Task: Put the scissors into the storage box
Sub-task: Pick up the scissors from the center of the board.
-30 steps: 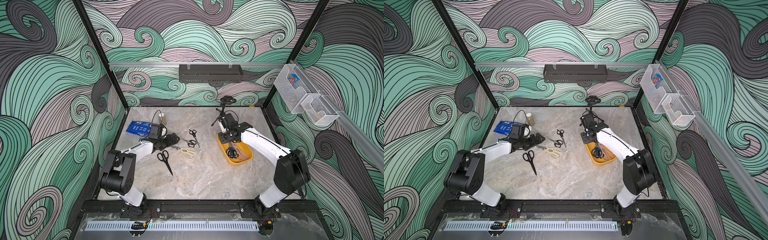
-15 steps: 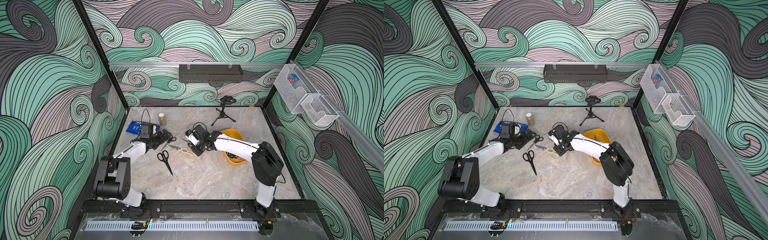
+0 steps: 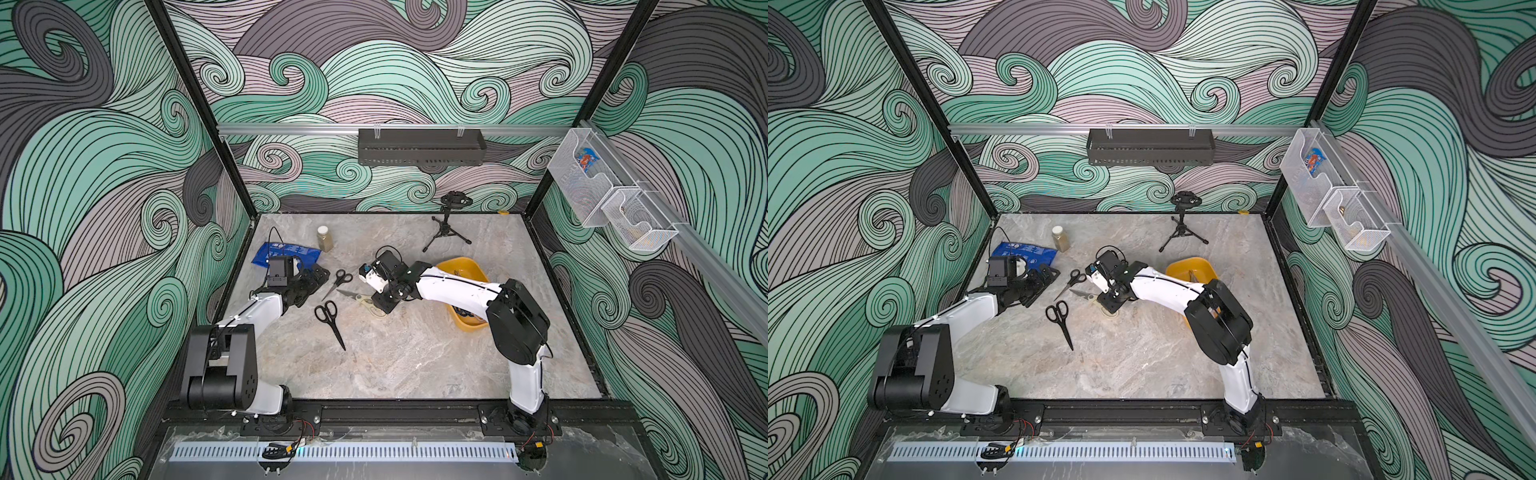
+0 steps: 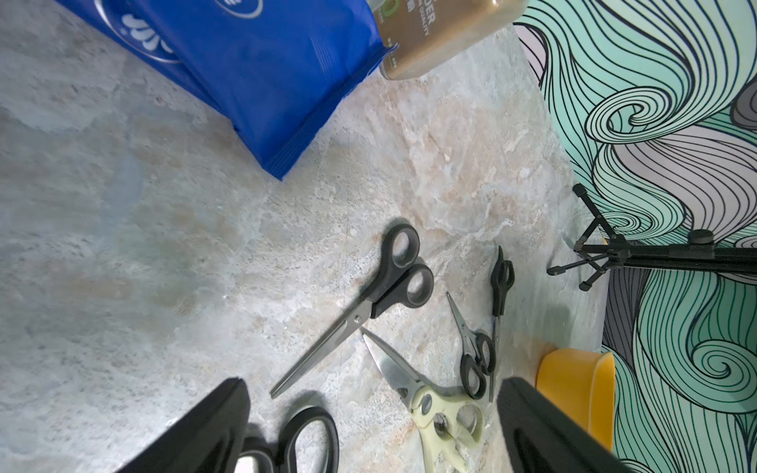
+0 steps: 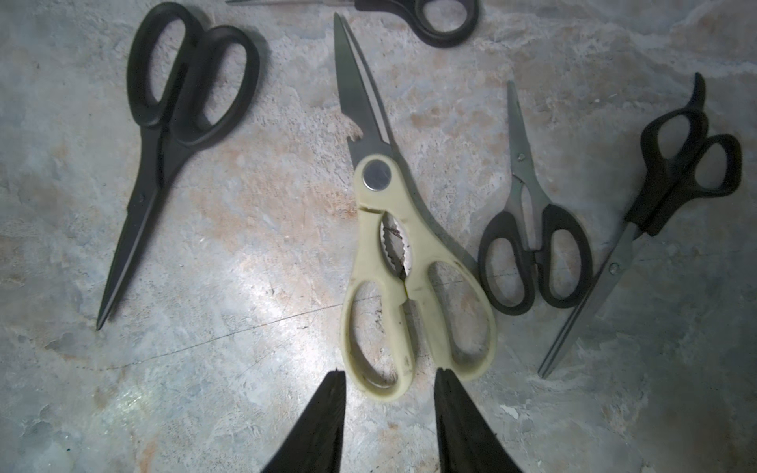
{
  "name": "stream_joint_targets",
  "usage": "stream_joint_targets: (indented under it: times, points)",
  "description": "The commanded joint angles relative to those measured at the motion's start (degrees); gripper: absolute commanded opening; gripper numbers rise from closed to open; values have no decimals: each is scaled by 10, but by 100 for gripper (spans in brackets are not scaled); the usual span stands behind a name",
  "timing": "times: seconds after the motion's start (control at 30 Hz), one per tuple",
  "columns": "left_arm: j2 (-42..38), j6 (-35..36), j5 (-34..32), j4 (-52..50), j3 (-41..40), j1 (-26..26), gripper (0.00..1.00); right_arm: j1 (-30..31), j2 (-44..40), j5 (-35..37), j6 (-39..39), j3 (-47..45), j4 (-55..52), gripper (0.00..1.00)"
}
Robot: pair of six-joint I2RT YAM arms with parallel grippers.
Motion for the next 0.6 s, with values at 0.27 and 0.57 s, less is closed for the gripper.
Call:
stream_joint_targets:
  times: [0.27, 0.57]
  points:
    - [9, 6, 8, 20, -1, 13, 99, 37, 76, 25, 17, 58, -46, 36]
    - [11, -2, 24, 29, -3, 22, 99, 41, 98, 63, 39, 67, -63, 32]
